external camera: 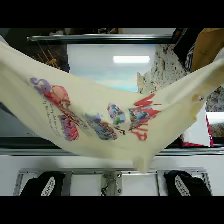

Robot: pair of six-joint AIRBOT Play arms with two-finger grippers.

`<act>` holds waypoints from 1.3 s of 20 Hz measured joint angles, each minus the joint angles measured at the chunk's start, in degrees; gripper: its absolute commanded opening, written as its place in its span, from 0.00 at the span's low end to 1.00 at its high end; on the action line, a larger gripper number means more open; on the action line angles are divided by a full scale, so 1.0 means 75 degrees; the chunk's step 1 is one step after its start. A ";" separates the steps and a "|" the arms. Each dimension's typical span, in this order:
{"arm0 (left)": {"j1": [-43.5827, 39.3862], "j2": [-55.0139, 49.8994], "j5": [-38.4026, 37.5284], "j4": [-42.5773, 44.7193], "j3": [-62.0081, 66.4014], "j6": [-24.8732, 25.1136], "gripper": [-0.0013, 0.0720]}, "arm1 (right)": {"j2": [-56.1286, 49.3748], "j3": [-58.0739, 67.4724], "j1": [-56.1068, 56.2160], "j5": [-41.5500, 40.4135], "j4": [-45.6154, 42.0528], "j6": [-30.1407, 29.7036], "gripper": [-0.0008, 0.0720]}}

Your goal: Fold the clothes and pants, and hang the long-sleeved shirts on hangers.

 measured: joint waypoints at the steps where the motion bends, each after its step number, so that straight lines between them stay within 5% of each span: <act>1: 0.0000 -0.0595 0.0006 0.0032 0.0000 0.0000 0.03 | -0.0347 -0.0280 0.0117 0.0134 -0.0058 0.0073 0.03; 9: -0.0501 -0.5724 0.0303 0.0055 0.1274 0.0006 0.03 | -0.4237 -0.0393 0.0965 -0.1903 -0.0245 0.0268 0.04; 10: -0.0600 -0.6190 0.0315 0.0055 0.1629 0.0015 0.05 | -0.4610 -0.0274 0.1014 -0.2241 -0.0245 0.0271 0.12; 12: -0.0764 -0.7000 0.0335 0.0052 0.2410 0.0032 0.92 | -0.5158 -0.0099 0.1064 -0.2891 -0.0201 0.0283 0.83; 13: -0.0796 -0.7283 0.0294 0.0052 0.2739 0.0029 0.93 | -0.5330 -0.0038 0.1061 -0.3168 -0.0149 0.0294 0.90; 18: -0.0487 -0.7420 -0.0312 0.0052 0.3206 -0.0114 0.93 | -0.5208 0.0070 0.0627 -0.3465 0.0038 0.0178 0.90; 26: 0.0294 -0.4887 -0.0603 0.0012 -0.1693 -0.0175 0.93 | -0.3937 -0.2970 -0.0743 -0.1842 0.0131 -0.0332 0.90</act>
